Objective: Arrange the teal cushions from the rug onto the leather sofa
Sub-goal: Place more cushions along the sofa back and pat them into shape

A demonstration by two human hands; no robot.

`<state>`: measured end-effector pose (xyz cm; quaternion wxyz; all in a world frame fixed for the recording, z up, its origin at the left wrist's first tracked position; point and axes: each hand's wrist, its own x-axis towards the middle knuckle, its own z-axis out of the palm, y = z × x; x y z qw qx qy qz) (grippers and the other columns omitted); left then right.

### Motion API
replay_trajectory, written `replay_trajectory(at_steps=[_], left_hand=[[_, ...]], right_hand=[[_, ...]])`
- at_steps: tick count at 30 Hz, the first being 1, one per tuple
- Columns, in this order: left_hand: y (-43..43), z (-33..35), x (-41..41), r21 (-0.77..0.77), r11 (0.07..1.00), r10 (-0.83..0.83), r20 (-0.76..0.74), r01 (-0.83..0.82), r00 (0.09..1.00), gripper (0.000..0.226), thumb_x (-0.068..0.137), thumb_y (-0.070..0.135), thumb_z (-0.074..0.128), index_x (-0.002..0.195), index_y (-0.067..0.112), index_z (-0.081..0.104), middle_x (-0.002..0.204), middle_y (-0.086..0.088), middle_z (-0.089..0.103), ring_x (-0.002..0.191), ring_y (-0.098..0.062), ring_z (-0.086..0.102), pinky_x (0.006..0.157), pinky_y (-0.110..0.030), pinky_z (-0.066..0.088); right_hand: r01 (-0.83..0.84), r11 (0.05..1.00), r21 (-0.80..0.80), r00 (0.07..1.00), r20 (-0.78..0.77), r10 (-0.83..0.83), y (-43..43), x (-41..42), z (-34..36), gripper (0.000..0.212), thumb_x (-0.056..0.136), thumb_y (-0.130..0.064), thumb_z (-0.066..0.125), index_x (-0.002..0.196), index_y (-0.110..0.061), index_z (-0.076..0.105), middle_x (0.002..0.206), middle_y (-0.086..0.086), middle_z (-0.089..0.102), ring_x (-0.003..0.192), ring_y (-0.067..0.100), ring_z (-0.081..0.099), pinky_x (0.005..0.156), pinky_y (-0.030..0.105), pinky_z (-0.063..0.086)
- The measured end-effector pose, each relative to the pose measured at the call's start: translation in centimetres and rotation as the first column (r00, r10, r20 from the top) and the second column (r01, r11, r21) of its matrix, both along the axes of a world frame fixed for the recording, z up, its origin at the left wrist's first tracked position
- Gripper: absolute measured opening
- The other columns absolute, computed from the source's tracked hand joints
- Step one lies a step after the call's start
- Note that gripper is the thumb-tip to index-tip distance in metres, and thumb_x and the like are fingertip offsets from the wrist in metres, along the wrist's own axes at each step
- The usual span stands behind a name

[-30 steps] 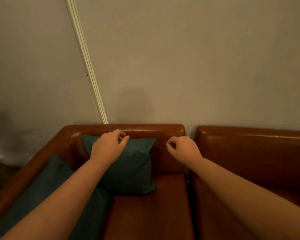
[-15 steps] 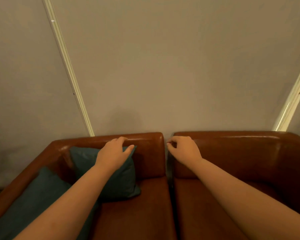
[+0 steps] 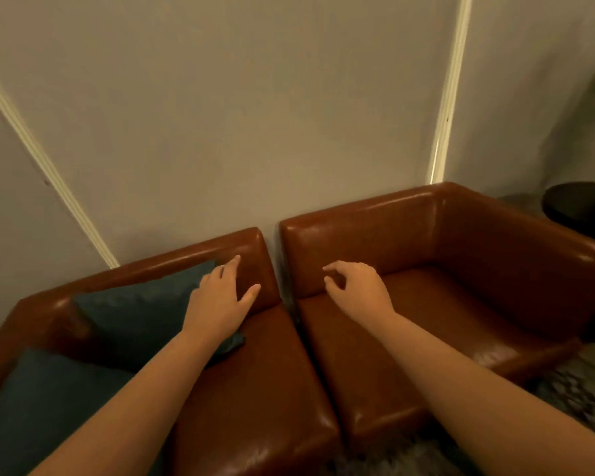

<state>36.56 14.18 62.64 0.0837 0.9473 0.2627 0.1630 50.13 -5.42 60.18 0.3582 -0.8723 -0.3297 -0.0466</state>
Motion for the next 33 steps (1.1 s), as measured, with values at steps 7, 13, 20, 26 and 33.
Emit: replay_trajectory(at_steps=[7,13,20,26,33], left_hand=[[-6.2,-3.2,0.9,-0.026,0.987,-0.158,-0.046,0.157,0.986,0.072,0.092,0.056,0.044,0.15,0.023,0.019,0.147,-0.005,0.04,0.131,-0.026,0.041,0.097,-0.041,0.043],[-11.0,-5.2,2.9,-0.068,0.963,-0.267,-0.091,0.262,0.959,0.077,0.092,0.056,0.045,0.152,0.024,0.011,0.148,-0.006,0.038,0.132,-0.028,0.039,0.098,-0.045,0.042],[-16.2,-7.4,8.2,-0.073,0.939,-0.342,-0.156,0.335,0.927,0.081,0.091,0.059,0.043,0.152,0.024,0.004,0.151,-0.007,0.034,0.135,-0.031,0.035,0.098,-0.046,0.042],[-22.7,-11.5,14.7,-0.159,0.917,-0.395,-0.219,0.367,0.892,0.08,0.091,0.059,0.043,0.152,0.025,0.004,0.149,-0.01,0.035,0.133,-0.032,0.037,0.097,-0.046,0.042],[-30.5,-17.2,23.4,-0.333,0.866,-0.483,-0.367,0.372,0.795,0.068,0.092,0.058,0.043,0.148,0.025,0.024,0.144,-0.005,0.044,0.127,-0.026,0.046,0.097,-0.043,0.046]], right_hand=[[0.156,0.985,-0.079,0.986,-0.054,-0.16,-8.3,-1.6,-4.0,0.034,0.095,-0.038,0.053,0.128,-0.033,0.056,0.115,-0.003,0.064,0.086,0.009,0.064,0.075,0.022,0.051],[0.176,0.979,-0.107,0.975,-0.119,-0.189,-14.8,-1.4,-6.5,0.052,0.093,-0.04,0.057,0.142,-0.036,0.04,0.137,-0.003,0.053,0.119,0.018,0.054,0.089,0.03,0.047],[0.225,0.965,-0.131,0.946,-0.206,-0.249,-21.5,1.4,-9.1,0.063,0.092,-0.039,0.059,0.148,-0.033,0.029,0.146,-0.001,0.043,0.134,0.019,0.039,0.104,0.038,0.042],[0.241,0.948,-0.206,0.905,-0.304,-0.296,-28.8,6.4,-12.9,0.067,0.092,-0.038,0.06,0.149,-0.032,0.027,0.148,0.002,0.039,0.133,0.023,0.039,0.105,0.037,0.039],[0.19,0.936,-0.297,0.859,-0.412,-0.305,-36.7,15.2,-18.2,0.064,0.092,-0.039,0.06,0.148,-0.028,0.031,0.147,0.005,0.04,0.131,0.024,0.042,0.104,0.036,0.041]])
